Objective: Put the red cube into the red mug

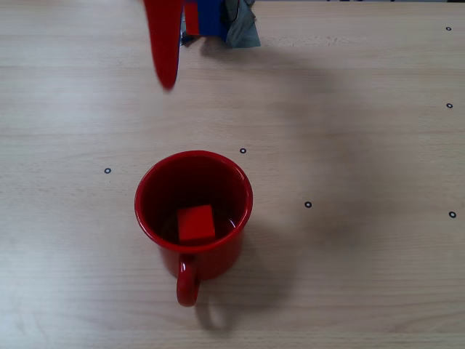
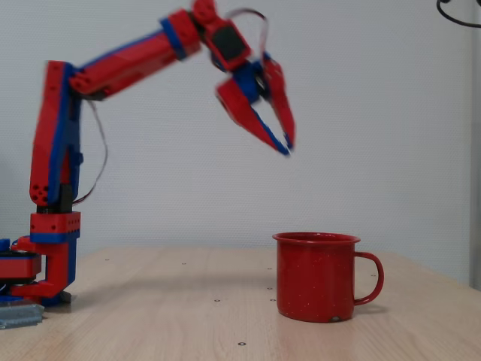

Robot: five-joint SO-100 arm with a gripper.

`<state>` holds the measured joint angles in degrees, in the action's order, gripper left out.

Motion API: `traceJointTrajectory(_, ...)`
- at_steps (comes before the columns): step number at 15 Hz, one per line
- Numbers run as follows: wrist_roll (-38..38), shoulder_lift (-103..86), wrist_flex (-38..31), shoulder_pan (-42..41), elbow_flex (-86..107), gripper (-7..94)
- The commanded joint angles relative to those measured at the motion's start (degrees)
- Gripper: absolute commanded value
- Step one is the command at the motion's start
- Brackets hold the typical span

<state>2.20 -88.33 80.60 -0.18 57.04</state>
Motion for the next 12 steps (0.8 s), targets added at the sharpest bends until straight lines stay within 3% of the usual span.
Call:
traceJointTrajectory(1,1.58,-13.45,-1.93,2.11,5.89,0)
traceJointTrajectory(8,3.96,-36.74,-0.09,1.23,21.88,0)
traceJointTrajectory(12,3.25,-53.53,-2.29,-0.35,47.02,0)
